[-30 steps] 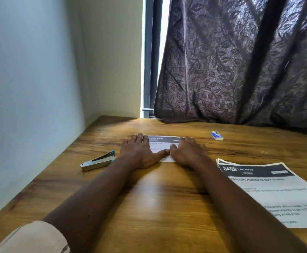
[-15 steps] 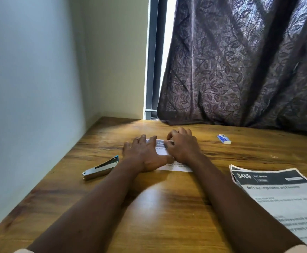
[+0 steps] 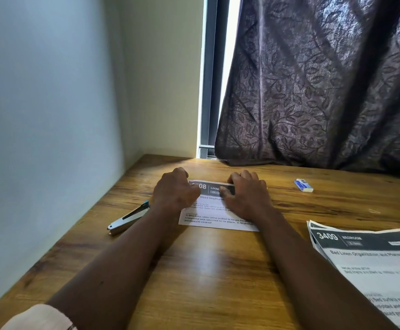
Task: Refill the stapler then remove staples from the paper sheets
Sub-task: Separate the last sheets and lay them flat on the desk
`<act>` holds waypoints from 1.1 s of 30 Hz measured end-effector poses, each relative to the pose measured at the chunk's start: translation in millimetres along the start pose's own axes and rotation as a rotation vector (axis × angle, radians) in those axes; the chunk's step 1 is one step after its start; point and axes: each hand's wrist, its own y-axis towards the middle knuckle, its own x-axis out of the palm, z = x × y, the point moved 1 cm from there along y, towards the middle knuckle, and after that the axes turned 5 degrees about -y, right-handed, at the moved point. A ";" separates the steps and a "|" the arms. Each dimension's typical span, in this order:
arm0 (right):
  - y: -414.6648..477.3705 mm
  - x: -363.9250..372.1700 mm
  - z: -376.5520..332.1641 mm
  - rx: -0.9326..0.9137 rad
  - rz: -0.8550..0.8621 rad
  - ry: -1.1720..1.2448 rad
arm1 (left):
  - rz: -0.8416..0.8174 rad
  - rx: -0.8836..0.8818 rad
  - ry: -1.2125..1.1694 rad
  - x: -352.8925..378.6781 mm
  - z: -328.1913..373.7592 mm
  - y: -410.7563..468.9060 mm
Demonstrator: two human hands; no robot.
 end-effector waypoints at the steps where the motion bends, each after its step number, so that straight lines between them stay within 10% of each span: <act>1: -0.4 -0.5 -0.4 -0.004 0.004 -0.013 | -0.017 -0.001 0.027 -1.0 0.0 -0.3; 10: 1.1 3.8 0.8 0.016 -0.018 -0.027 | -0.064 0.038 0.018 0.2 -1.5 0.7; 21: -1.0 -3.9 -12.1 -0.102 0.179 0.023 | 0.034 0.054 -0.703 -6.1 -2.0 4.5; 33: -2.7 -0.9 -36.0 -0.076 0.140 0.526 | -0.088 0.018 -0.785 -12.4 0.4 4.6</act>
